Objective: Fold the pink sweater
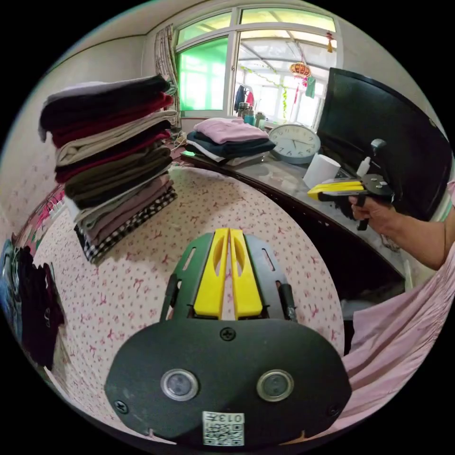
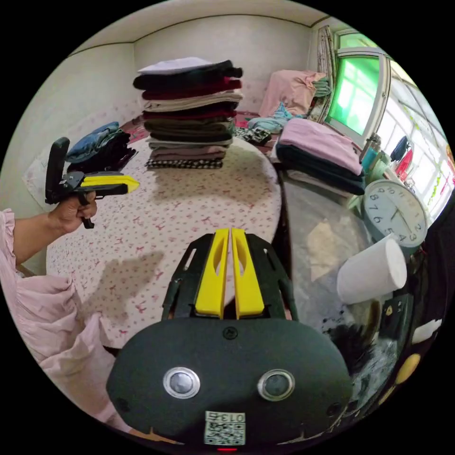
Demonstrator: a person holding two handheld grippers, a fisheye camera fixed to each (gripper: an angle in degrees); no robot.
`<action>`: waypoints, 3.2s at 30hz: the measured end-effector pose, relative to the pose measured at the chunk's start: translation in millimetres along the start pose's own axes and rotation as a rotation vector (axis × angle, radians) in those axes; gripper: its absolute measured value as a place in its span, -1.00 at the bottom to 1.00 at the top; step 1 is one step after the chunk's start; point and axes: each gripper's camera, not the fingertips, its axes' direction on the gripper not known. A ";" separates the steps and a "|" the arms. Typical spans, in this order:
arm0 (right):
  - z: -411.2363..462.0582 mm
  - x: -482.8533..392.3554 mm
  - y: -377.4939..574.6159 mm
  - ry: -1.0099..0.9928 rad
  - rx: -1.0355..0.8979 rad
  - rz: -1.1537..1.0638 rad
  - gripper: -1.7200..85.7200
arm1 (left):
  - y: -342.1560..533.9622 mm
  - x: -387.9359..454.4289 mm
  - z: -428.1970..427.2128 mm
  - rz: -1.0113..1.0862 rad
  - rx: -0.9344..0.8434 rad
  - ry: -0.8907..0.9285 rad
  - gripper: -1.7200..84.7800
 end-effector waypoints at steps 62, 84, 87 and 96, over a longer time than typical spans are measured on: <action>-258.9 -14.4 -201.7 -0.520 0.246 -0.215 -0.84 | 171.6 -185.3 -334.7 -0.705 0.114 -0.160 -0.87; -66.3 -128.6 -80.4 -0.293 -0.288 -0.131 -0.88 | 142.8 -141.6 -340.6 -0.452 -0.055 0.024 -0.90; -130.2 -98.2 -100.7 -0.304 -0.051 -0.066 -0.89 | 154.8 -162.3 -460.5 -0.491 0.187 -0.002 -0.91; -346.6 -75.5 -148.5 -0.157 0.618 -0.083 -0.89 | 193.7 -84.2 -749.7 -0.286 0.738 -0.211 -0.91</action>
